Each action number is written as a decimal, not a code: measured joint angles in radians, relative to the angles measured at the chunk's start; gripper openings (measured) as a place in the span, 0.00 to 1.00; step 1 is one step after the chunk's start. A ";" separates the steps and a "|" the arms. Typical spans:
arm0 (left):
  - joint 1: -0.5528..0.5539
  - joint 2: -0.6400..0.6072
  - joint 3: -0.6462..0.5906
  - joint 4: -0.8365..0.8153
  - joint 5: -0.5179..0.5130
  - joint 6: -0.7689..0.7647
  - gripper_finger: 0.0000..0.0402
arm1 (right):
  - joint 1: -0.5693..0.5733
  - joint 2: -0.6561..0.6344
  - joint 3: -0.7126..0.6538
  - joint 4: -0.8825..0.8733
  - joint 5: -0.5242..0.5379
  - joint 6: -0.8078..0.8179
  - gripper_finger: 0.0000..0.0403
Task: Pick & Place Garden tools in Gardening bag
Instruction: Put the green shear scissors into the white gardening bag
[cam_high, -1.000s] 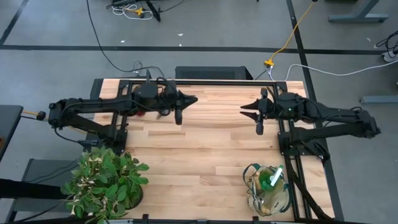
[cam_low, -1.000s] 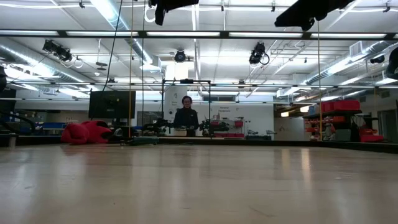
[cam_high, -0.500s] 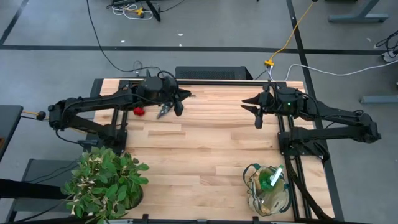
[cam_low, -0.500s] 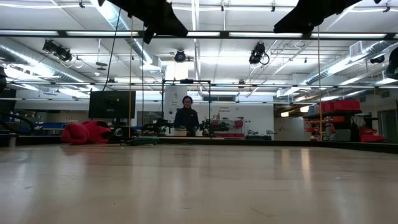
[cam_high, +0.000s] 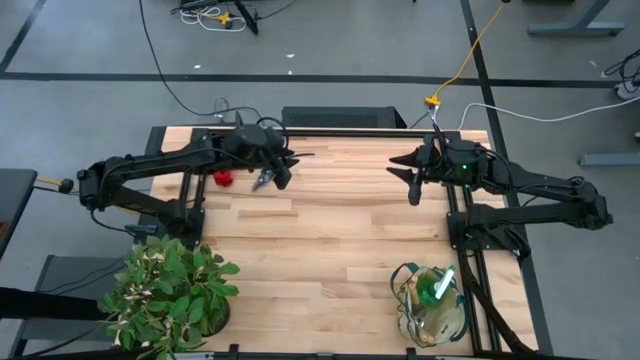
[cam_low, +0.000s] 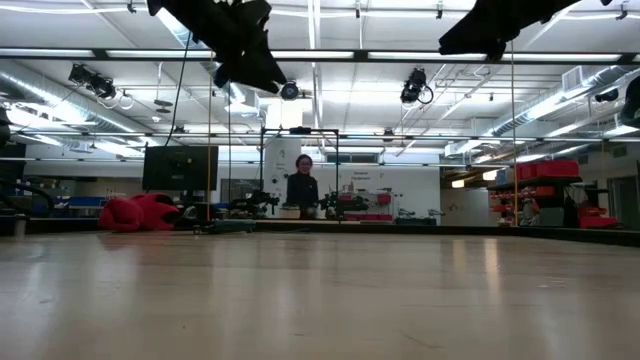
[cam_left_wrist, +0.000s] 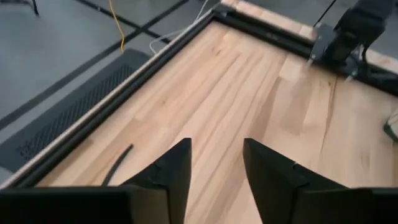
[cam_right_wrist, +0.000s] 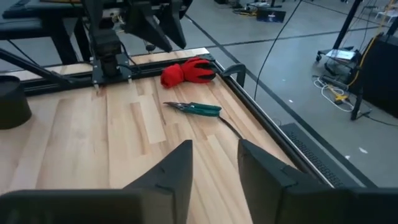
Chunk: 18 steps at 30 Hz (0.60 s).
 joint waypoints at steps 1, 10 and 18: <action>0.000 0.000 0.000 -0.013 -0.008 -0.002 0.40 | 0.000 0.000 0.000 0.000 0.000 0.000 0.34; 0.000 0.051 0.001 -0.101 -0.040 -0.029 0.47 | 0.000 0.000 0.000 0.031 -0.004 -0.029 0.53; 0.026 0.175 0.001 -0.115 -0.047 -0.082 0.52 | 0.000 0.000 0.000 0.037 -0.008 -0.038 0.63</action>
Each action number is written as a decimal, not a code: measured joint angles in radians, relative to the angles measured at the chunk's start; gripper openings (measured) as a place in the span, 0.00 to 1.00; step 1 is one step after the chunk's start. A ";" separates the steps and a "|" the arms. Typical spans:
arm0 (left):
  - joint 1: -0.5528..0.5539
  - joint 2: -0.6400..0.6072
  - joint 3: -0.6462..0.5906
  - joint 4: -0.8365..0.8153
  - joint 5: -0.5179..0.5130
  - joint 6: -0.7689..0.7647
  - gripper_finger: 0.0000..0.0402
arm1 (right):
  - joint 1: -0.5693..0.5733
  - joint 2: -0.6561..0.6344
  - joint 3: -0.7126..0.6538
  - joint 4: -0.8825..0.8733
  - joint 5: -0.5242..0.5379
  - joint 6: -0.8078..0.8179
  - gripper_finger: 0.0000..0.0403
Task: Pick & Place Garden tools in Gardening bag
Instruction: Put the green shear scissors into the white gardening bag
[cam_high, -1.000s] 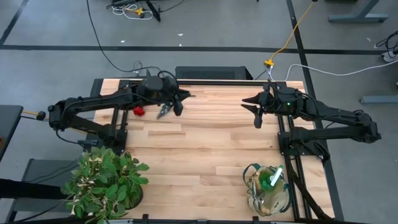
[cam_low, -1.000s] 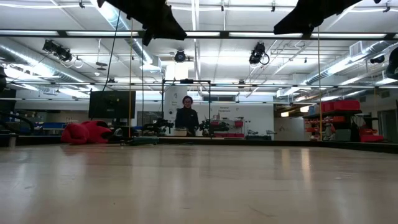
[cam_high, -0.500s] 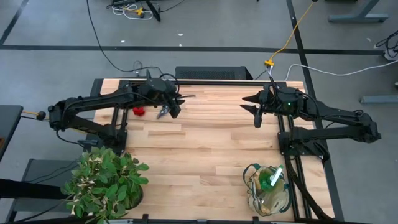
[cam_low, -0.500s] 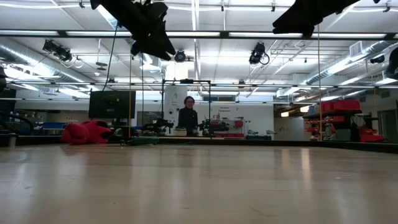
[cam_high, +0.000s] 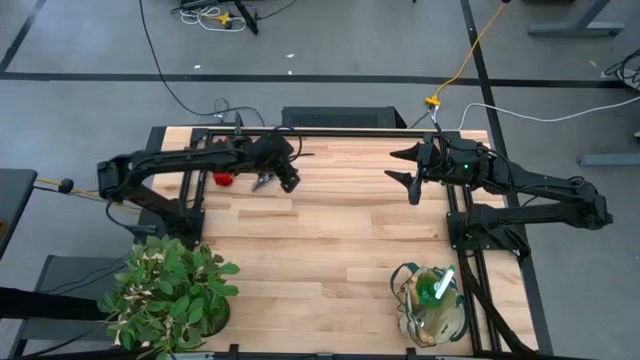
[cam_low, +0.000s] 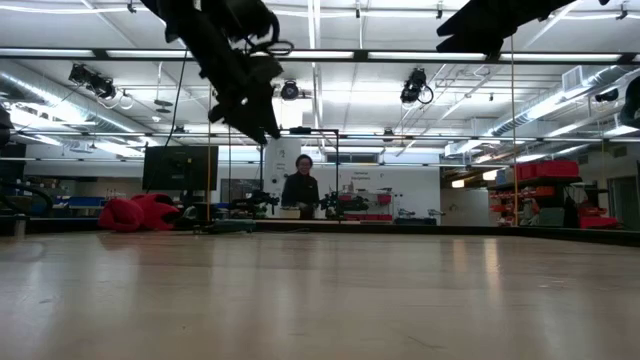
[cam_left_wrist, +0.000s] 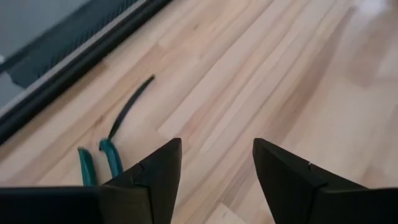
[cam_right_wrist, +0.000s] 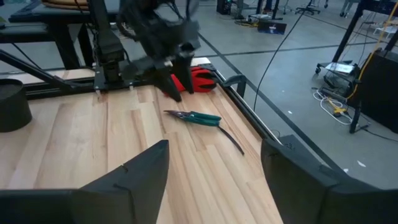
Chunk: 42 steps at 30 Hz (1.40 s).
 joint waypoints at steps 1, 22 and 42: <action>0.006 0.013 0.000 -0.002 0.004 -0.005 0.52 | 0.000 0.000 0.000 0.001 -0.001 0.000 0.64; 0.205 0.210 0.000 -0.181 0.073 0.019 0.62 | -0.023 0.000 0.000 0.069 0.027 0.217 0.69; 0.267 0.304 -0.001 -0.108 0.114 0.106 0.62 | -0.031 0.000 0.000 0.068 0.087 0.229 0.69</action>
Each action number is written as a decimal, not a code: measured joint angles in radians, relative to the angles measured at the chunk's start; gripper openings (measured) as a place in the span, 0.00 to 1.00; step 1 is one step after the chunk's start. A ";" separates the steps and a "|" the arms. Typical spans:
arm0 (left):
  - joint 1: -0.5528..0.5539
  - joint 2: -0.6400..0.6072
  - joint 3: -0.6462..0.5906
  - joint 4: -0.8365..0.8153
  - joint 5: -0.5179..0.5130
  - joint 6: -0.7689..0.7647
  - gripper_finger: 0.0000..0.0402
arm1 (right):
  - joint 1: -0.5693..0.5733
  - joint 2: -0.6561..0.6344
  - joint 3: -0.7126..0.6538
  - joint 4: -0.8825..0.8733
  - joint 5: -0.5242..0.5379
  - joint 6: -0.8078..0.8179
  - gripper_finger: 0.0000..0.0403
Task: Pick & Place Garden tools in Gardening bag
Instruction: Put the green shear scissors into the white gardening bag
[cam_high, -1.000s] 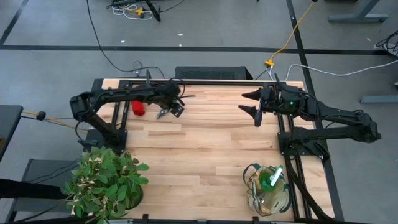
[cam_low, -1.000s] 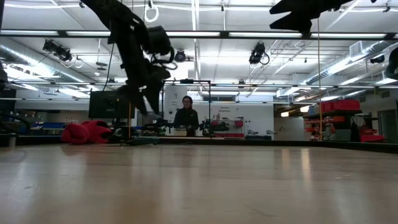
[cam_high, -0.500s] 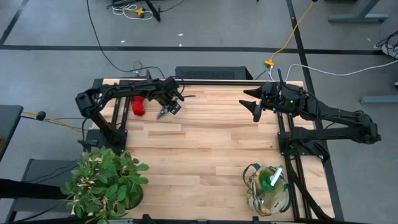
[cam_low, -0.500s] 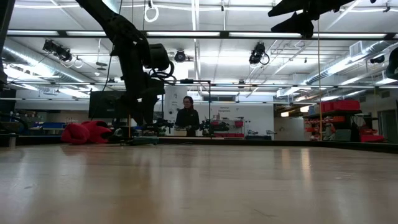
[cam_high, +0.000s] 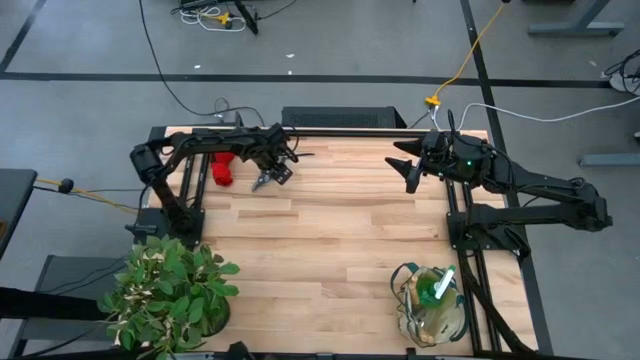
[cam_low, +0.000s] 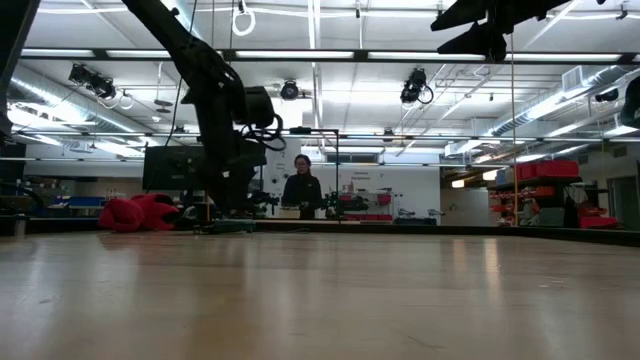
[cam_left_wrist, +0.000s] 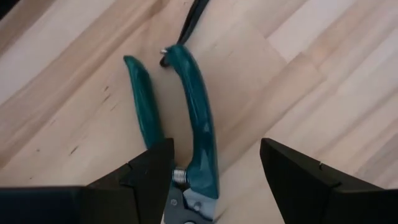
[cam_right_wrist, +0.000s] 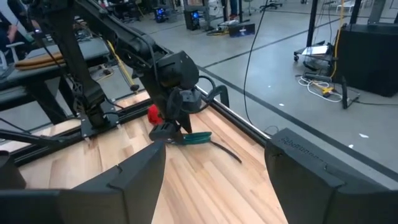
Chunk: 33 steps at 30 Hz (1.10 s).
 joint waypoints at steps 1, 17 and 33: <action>0.000 0.006 0.000 0.010 0.003 0.000 0.62 | 0.000 0.000 0.000 0.000 0.000 0.000 0.69; 0.004 0.071 -0.001 0.027 -0.002 0.015 0.62 | 0.000 0.000 0.000 -0.001 0.026 0.000 0.69; 0.004 0.108 0.002 0.047 -0.006 0.022 0.61 | 0.000 0.000 0.000 -0.011 0.026 -0.001 0.69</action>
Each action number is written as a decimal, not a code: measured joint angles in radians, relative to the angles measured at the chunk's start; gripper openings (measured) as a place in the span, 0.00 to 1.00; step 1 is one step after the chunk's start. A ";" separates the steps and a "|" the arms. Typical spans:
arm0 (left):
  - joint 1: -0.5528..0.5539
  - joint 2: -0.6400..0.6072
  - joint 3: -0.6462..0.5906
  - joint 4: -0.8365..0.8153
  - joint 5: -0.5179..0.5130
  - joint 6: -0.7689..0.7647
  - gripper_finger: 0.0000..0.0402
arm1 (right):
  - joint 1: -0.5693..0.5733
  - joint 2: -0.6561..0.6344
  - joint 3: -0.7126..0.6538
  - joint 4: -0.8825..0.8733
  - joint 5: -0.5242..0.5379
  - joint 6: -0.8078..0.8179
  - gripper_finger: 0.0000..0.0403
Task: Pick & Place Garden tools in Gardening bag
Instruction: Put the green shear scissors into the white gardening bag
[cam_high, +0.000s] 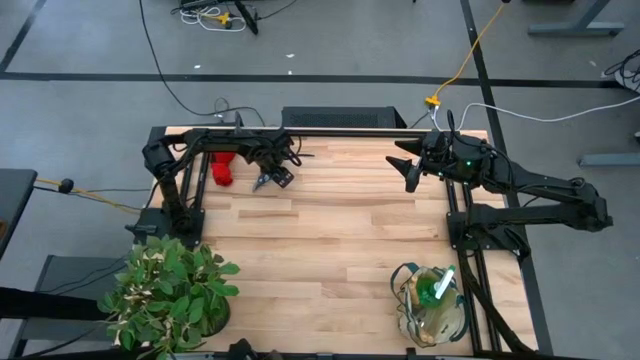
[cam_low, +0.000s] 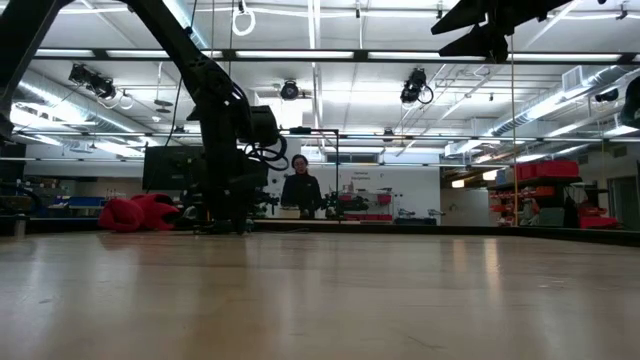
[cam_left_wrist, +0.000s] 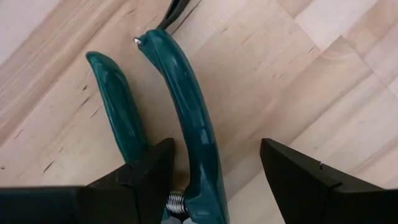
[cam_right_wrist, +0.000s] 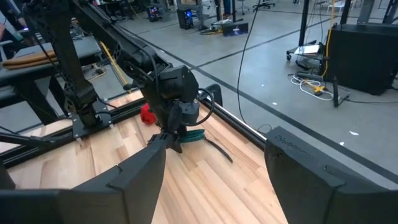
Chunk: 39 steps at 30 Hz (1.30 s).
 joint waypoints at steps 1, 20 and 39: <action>0.000 0.000 0.000 0.003 -0.001 0.001 0.61 | 0.000 0.000 0.000 0.000 0.000 0.000 0.69; 0.005 0.002 -0.001 0.015 0.000 0.030 0.37 | 0.000 0.000 0.000 0.000 0.000 -0.001 0.69; 0.005 0.002 -0.001 0.017 0.005 0.029 0.18 | 0.000 0.000 0.000 -0.041 0.000 -0.001 0.69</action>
